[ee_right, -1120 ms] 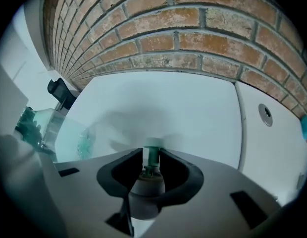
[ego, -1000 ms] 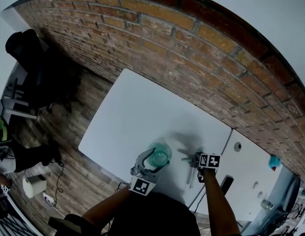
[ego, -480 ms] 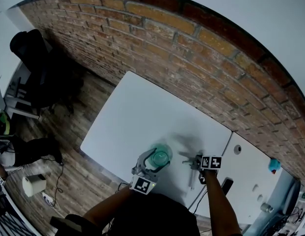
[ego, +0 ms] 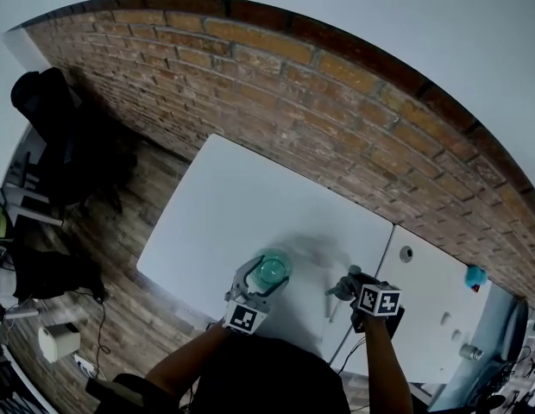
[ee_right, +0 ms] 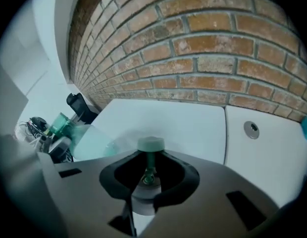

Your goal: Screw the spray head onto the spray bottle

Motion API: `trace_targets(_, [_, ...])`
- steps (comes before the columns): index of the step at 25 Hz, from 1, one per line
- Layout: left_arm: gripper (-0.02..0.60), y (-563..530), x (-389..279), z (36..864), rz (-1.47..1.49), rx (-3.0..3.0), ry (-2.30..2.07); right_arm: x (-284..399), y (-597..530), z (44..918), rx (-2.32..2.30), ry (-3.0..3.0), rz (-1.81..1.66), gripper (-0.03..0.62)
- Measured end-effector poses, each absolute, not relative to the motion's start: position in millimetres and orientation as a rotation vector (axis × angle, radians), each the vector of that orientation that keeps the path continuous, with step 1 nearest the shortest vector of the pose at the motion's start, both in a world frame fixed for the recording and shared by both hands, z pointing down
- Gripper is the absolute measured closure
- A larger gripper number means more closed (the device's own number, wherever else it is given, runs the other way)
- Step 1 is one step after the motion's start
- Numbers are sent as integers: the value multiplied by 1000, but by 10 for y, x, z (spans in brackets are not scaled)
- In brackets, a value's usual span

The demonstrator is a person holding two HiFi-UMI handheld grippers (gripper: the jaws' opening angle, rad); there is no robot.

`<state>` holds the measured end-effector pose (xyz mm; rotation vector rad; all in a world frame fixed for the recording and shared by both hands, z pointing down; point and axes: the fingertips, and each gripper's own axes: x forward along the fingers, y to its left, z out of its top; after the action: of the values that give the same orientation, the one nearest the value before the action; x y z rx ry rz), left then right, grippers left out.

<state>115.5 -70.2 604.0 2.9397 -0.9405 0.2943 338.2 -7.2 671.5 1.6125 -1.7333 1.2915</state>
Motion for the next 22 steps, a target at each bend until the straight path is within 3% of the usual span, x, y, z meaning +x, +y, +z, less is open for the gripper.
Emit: trace_targets(22, [258, -712, 1170, 6155, 342, 2980, -890, 3162, 119, 4990, 1861, -2118, 761, 528])
